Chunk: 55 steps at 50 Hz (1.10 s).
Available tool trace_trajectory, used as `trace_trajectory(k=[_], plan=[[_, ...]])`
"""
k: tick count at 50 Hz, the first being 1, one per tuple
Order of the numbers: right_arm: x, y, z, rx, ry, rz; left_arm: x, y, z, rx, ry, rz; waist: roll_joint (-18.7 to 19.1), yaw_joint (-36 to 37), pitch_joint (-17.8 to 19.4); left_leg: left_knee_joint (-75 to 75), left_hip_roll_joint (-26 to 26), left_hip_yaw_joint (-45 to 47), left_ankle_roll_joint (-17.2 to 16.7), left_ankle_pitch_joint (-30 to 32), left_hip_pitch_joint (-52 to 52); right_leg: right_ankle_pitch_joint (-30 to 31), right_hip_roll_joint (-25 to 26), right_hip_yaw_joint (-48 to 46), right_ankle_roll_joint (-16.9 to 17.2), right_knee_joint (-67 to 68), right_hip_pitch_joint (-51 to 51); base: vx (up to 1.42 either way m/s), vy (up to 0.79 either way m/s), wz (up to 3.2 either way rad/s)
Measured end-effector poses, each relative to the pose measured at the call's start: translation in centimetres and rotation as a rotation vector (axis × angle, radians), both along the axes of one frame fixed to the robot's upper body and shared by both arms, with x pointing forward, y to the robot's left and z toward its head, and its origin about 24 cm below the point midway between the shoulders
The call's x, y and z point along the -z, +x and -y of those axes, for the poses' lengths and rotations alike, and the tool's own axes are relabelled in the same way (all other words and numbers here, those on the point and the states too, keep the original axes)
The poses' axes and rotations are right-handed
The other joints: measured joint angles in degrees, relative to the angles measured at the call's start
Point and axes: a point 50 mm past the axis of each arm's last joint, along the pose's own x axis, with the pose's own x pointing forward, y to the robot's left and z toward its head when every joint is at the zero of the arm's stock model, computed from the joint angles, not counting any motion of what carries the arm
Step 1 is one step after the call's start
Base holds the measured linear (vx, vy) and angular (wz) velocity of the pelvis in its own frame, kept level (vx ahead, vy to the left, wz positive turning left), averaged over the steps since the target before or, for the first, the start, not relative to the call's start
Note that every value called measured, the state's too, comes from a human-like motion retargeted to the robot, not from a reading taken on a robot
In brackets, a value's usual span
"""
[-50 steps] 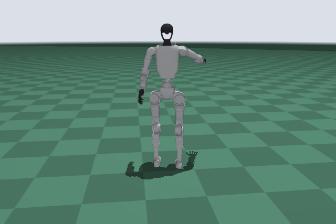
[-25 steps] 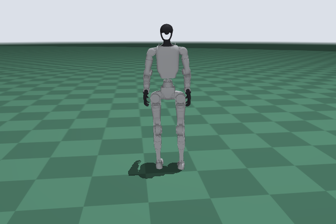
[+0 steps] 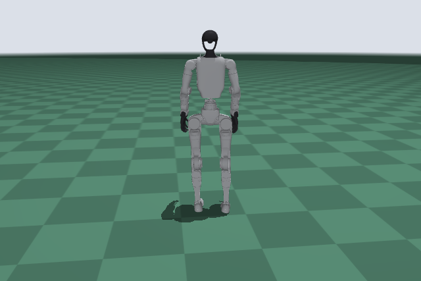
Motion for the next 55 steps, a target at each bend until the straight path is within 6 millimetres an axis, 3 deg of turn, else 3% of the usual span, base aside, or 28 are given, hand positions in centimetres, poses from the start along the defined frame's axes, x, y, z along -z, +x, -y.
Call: trace_trajectory(k=[5, 13, 20, 24, 27, 30, 34, 39, 42, 45, 49, 50, 53, 55], plan=[[-1.1, 1.5, 0.3, -0.072, -0.082, 0.125, -0.4, 1.0, 0.3, -0.016, 0.015, 0.059, 0.0, -0.5, 1.0, 0.1, -0.2, -0.5, 0.0, 0.4, 0.0, 0.8, 0.0, 0.2, -0.9, -2.7, 1.5, 0.0, 0.0, 0.0], [-3.8, 4.8, 0.8, -0.056, -0.072, 0.346, -0.8, 1.7, 0.3, -0.096, 0.0, 0.114, -0.1, -1.6, 2.7, 5.2, -0.7, 0.1, 1.0, -0.6, -2.4, 1.2, -0.4, 1.0, -0.4, -2.9, 1.7, 0.0, 0.0, 0.0], [-4.9, 6.4, 1.1, -0.052, -0.083, 0.422, -0.8, 1.7, 0.8, -0.168, -0.007, 0.143, -0.2, -2.0, 4.7, 15.2, -1.1, 3.0, 1.8, -0.3, -7.6, 1.5, -1.5, 2.3, 0.1, -3.2, 1.7, -0.01, 0.0, -0.11], [-5.9, 7.6, 0.9, -0.165, -0.13, 0.481, -0.9, 1.5, 0.9, -0.219, -0.013, 0.166, -0.2, -1.7, 5.3, 16.0, -0.3, 5.5, 2.2, -2.2, -8.4, 1.4, -1.6, 3.1, 0.3, -3.4, 1.8, 0.02, 0.03, -0.2], [-8.2, 9.3, 0.1, -0.323, -0.161, 0.613, -1.0, 1.2, 0.7, -0.266, -0.019, 0.183, 0.1, -1.7, 5.2, 12.4, 0.5, 6.9, 1.9, -2.5, -7.4, 1.2, -1.1, 3.4, 0.3, -3.6, 1.9, 0.06, 0.06, -0.12], [-12.7, 11.7, -1.6, -0.525, -0.175, 0.843, -1.0, 0.5, 0.2, -0.31, -0.016, 0.195, 0.2, -2.0, 4.5, 8.6, 0.9, 7.0, 1.3, -1.7, -5.9, 1.0, -0.6, 3.3, 0.0, -3.8, 2.1, 0.09, 0.07, -0.02], [-22.0, 14.2, -5.2, -0.814, -0.18, 1.283, -0.9, -0.8, -0.7, -0.356, 0.01, 0.194, -0.5, -1.9, 2.8, 5.8, 0.8, 6.5, 0.9, -1.5, -4.5, 0.4, -0.5, 3.0, -0.5, -3.6, 2.1, 0.11, 0.08, 0.07], [-35.4, 13.6, -9.8, -1.109, -0.259, 1.914, -0.8, -2.3, -2.4, -0.395, 0.048, 0.175, -2.0, 0.9, 0.2, 4.3, 0.5, 6.3, 0.2, -2.1, -3.2, -0.3, -0.7, 2.7, -0.9, -3.6, 2.6, 0.13, 0.07, 0.02], [-41.7, 12.1, -11.6, -1.229, -0.393, 2.234, -0.9, -2.8, -3.6, -0.415, 0.065, 0.16, -3.4, 3.6, -1.4, 3.5, 0.2, 5.8, -0.3, -2.6, -2.8, -1.1, -0.9, 2.5, -1.0, -2.8, 2.3, 0.14, 0.07, 0.09], [-46.3, 10.8, -13.1, -1.321, -0.6, 2.462, -1.1, -2.6, -4.9, -0.432, 0.08, 0.154, -4.3, 5.9, -2.0, 3.0, 0.3, 4.3, -0.9, -3.1, -2.0, -2.4, -0.8, 1.5, -2.1, 0.9, 1.4, 0.14, 0.07, 0.38], [-49.4, 10.1, -14.9, -1.483, -0.907, 2.571, -1.2, -2.5, -6.3, -0.408, 0.119, 0.131, -4.5, 7.8, -2.4, 2.1, 1.5, 0.8, -1.3, -3.3, -0.7, -2.6, 0.0, -1.1, -6.0, 14.5, -4.3, 0.13, 0.07, 0.69], [-49.9, 10.1, -15.3, 1.524, 0.979, -2.559, -1.2, -2.5, -6.7, -0.395, 0.133, 0.122, -4.6, 8.1, -2.7, 2.0, 1.8, -0.1, -1.3, -3.2, -0.7, -2.8, 0.3, -1.5, -6.9, 19.1, -6.8, 0.12, 0.04, 0.83], [-50.8, 10.6, -16.4, 1.548, 1.13, -2.361, -1.3, -2.5, -7.7, -0.357, 0.185, 0.077, -5.4, 8.4, -3.6, 2.1, 2.3, -3.1, -1.3, -3.1, -1.6, -4.7, 0.8, -2.2, -7.9, 30.2, -15.4, 0.12, 0.02, 0.86], [-51.9, 11.4, -17.2, 1.473, 1.315, -2.27, -0.9, -2.6, -8.3, -0.325, 0.222, -0.027, -6.1, 8.4, -4.7, 2.3, 2.2, -4.9, -1.7, -2.7, -3.4, -5.1, 0.2, -3.4, -8.0, 33.4, -21.5, 0.14, -0.01, 0.8]])
